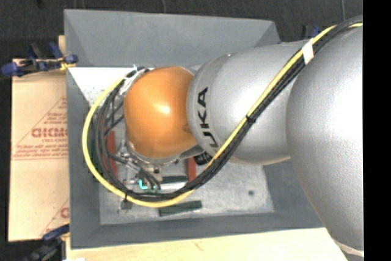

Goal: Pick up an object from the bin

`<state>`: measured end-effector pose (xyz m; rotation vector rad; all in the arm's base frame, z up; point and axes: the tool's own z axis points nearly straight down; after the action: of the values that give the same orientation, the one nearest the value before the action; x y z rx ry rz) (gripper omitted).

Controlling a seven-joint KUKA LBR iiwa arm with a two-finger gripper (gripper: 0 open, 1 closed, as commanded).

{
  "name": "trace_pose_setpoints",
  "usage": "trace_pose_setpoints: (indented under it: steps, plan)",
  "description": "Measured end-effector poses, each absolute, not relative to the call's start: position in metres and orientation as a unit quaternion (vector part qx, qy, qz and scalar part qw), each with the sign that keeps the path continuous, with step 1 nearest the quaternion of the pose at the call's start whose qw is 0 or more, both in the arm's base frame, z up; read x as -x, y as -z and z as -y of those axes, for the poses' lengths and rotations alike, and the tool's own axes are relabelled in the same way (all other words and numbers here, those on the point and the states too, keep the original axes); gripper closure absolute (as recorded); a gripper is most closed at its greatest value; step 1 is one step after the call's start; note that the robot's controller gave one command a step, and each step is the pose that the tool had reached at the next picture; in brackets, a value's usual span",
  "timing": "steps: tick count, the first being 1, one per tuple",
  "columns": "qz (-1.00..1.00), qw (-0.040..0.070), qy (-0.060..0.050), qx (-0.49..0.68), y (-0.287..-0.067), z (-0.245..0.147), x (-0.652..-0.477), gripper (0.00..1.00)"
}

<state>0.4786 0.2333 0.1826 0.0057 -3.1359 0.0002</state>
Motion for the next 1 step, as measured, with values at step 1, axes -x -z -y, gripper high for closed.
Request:
trace_pose_setpoints:
  steps: [1]
  plan:
    - [1.000, -0.001, 0.001, 0.000, -0.1862, -0.2324, -0.4808, 0.00]
